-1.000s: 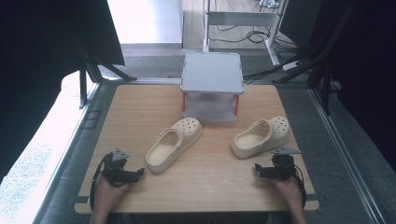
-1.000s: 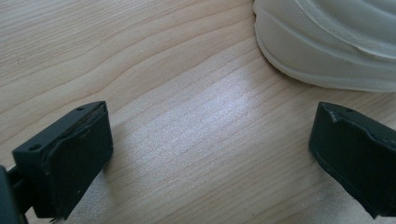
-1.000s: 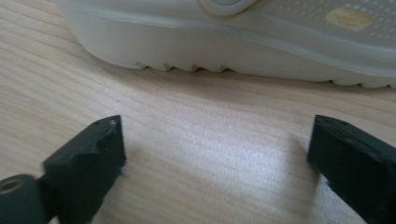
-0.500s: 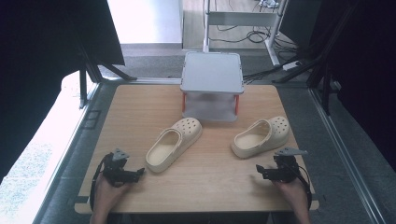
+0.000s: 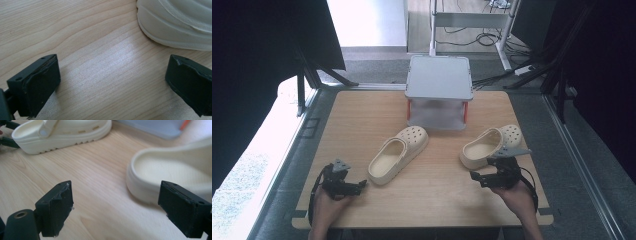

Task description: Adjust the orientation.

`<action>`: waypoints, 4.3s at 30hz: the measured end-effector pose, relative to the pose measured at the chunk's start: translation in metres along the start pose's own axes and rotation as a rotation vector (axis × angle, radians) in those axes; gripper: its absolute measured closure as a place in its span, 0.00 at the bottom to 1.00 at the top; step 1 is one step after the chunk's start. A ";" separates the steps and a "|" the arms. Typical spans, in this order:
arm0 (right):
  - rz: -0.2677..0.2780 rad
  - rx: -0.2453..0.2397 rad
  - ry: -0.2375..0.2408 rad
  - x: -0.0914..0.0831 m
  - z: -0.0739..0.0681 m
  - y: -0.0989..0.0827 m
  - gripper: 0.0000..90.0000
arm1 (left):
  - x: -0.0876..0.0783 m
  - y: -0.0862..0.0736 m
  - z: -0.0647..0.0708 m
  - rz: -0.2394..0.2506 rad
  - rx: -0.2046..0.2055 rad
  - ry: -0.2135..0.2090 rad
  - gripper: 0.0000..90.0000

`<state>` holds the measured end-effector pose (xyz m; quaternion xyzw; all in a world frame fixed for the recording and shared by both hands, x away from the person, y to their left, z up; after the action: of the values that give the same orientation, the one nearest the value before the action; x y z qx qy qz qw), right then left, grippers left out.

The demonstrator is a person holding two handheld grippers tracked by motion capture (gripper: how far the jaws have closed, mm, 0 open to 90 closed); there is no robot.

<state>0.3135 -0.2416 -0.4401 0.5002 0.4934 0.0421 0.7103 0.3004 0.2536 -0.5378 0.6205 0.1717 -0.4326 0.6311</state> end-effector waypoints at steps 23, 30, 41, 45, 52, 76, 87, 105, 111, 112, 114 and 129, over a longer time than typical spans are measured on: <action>-0.069 -0.098 0.213 0.118 -0.040 0.137 0.31 | 0.000 0.000 0.000 0.002 0.001 0.001 0.00; -0.151 -0.181 0.213 0.155 -0.064 0.167 0.40 | 0.000 0.000 0.000 0.002 0.002 0.001 0.00; -0.291 -0.306 0.084 0.197 -0.089 0.178 0.52 | 0.000 0.000 0.000 0.000 0.002 0.000 0.00; -0.355 -0.460 -0.042 0.203 -0.103 0.179 0.71 | 0.000 0.000 0.000 0.001 0.002 0.000 0.00; -0.373 -0.653 -0.141 0.194 -0.111 0.180 0.86 | 0.000 0.000 0.000 0.002 0.000 0.000 0.00; -0.208 -1.146 0.087 0.141 -0.108 0.131 0.81 | 0.001 0.001 0.000 0.002 -0.005 0.002 0.00; -0.155 -0.579 0.057 0.098 -0.088 0.138 0.30 | 0.001 0.001 0.000 0.002 -0.002 0.002 0.00; -0.192 -0.094 -0.006 0.135 -0.080 0.095 0.83 | 0.001 0.001 0.000 0.003 -0.003 0.003 0.00; -0.138 -0.122 0.075 0.114 -0.069 0.102 0.85 | 0.001 0.001 0.000 0.003 -0.002 0.003 0.00; -0.138 -0.122 0.075 0.114 -0.069 0.102 0.85 | 0.001 0.001 0.000 0.003 -0.002 0.003 0.00; -0.120 -0.129 0.121 0.109 -0.070 0.103 0.85 | 0.001 0.001 0.000 0.003 -0.002 0.003 0.00; -0.082 -0.308 0.279 0.102 -0.108 0.078 0.85 | 0.001 0.001 0.000 0.001 -0.005 0.002 0.00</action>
<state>0.3189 -0.0740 -0.4495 0.3543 0.5949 0.1569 0.7042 0.3013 0.2532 -0.5379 0.6195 0.1729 -0.4313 0.6327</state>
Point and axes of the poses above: each handheld gripper's, and its own axes: x roughly forward along the jaws, y roughly out of its top, z roughly to its right, the point moved 2 cm from there along x, roughly forward along the jaws, and after that the axes turned 12 degrees about -x, right-handed, at the moved point
